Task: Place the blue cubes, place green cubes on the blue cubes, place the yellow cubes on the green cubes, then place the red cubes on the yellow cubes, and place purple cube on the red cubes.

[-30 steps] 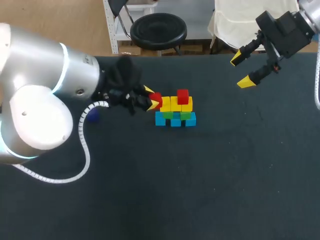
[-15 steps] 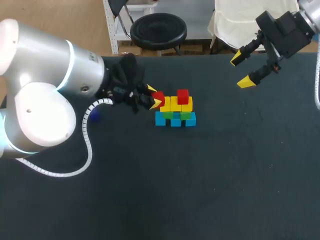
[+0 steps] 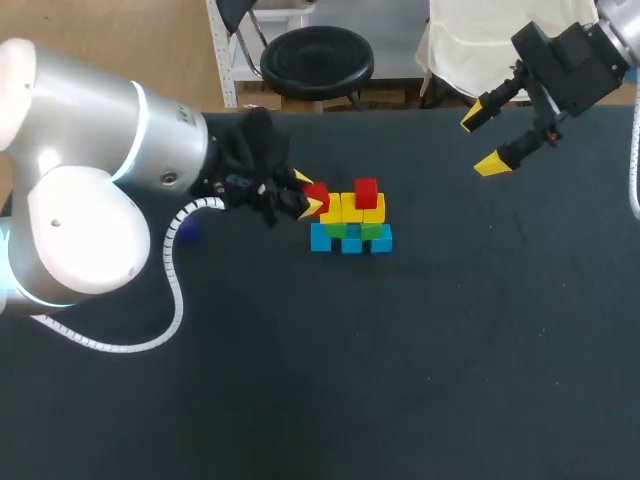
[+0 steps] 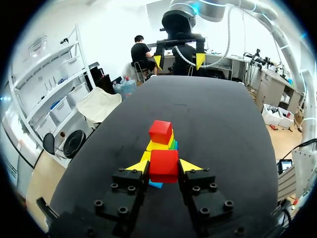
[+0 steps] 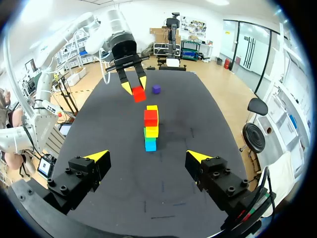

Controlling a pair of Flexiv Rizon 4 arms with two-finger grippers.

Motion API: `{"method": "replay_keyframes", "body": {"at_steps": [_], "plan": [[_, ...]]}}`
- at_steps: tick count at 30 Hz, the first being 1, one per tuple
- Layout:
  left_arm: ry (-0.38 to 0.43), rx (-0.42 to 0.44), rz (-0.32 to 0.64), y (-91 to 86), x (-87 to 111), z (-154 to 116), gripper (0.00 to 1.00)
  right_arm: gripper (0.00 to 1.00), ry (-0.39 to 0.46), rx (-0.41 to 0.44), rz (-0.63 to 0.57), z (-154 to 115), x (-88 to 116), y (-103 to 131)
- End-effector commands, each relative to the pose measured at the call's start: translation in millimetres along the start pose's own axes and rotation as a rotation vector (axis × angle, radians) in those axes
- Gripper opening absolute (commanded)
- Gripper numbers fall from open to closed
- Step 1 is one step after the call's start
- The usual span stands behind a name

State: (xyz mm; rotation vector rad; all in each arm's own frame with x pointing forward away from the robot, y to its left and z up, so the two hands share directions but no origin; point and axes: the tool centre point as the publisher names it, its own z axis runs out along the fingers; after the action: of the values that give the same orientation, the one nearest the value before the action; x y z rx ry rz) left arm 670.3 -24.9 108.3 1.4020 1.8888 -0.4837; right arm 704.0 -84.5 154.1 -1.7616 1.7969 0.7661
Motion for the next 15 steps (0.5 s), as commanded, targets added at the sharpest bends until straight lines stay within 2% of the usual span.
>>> {"method": "replay_keyframes", "body": {"at_steps": [1,5,8,15], "plan": [[0.006,-0.001,-0.001,0.1,-1.3,0.6,0.00,1.00,0.000,0.001,0.000,0.2,0.0,0.3],[0.006,-0.001,-0.001,0.1,-1.3,0.6,0.00,1.00,0.000,0.001,0.000,0.2,0.0,0.3],[-0.016,0.022,0.002,6.9,-6.7,-1.8,0.00,1.00,0.000,0.001,0.000,0.2,0.0,0.3],[-0.044,0.108,-0.008,21.7,-10.6,1.8,0.00,1.00,0.000,0.001,0.000,0.2,0.0,0.3]]}}
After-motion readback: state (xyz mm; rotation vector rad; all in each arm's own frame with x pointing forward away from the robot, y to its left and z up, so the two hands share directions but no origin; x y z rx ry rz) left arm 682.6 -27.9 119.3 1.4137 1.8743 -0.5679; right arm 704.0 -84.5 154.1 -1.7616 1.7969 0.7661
